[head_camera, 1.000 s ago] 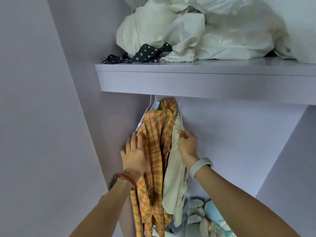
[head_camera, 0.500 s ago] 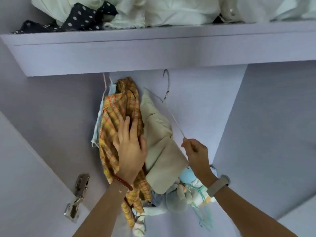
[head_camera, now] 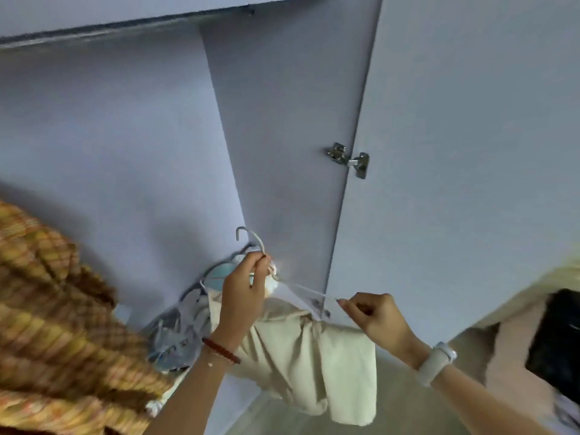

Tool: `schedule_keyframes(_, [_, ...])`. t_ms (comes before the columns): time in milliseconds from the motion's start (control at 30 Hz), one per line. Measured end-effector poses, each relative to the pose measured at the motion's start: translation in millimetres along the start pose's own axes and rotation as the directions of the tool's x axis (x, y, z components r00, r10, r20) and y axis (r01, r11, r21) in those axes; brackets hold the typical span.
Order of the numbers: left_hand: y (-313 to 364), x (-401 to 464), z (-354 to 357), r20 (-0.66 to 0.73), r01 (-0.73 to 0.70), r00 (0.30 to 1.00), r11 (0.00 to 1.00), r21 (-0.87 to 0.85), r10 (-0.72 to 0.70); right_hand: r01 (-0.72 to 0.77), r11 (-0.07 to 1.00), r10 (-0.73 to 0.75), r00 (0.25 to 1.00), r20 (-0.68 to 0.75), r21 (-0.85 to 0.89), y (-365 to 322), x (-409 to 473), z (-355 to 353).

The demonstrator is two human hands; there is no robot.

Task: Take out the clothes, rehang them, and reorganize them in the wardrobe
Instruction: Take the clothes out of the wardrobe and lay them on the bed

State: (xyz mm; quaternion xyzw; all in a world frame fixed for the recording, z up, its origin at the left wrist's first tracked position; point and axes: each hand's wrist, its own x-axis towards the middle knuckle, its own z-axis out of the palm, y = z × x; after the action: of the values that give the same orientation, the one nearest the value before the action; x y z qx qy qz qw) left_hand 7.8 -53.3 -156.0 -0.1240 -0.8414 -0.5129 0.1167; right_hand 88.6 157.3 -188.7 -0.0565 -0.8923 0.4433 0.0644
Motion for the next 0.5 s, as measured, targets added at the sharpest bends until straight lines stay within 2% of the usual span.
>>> schedule_keyframes(133, [30, -26, 82, 0.204, -0.012, 0.978, 0.996, -0.092, 0.031, -0.052, 0.974, 0.035, 0.996, -0.084, -0.219, 52, -58, -66])
schedule_keyframes(233, [68, -53, 147, 0.355, -0.041, 0.93, 0.988, -0.148, 0.092, -0.07, 0.934, 0.029, 0.992, -0.121, -0.35, 82, -108, -116])
schedule_keyframes(300, [101, -75, 189, 0.47, -0.074, 0.87, 0.981, -0.18, 0.152, -0.098, 0.918, 0.032, 0.984, -0.174, -0.385, 97, -141, -144])
schedule_keyframes(400, [155, -111, 246, 0.616, -0.143, 0.738, 0.955, -0.258, 0.277, -0.172, 0.914, 0.069, 0.958, -0.277, -0.367, 116, -182, -177])
schedule_keyframes(500, [204, -146, 296, 0.675, -0.172, 0.621, 0.909, -0.379, 0.399, -0.29, 0.9, 0.11, 0.874, -0.474, -0.326, 135, -220, -212])
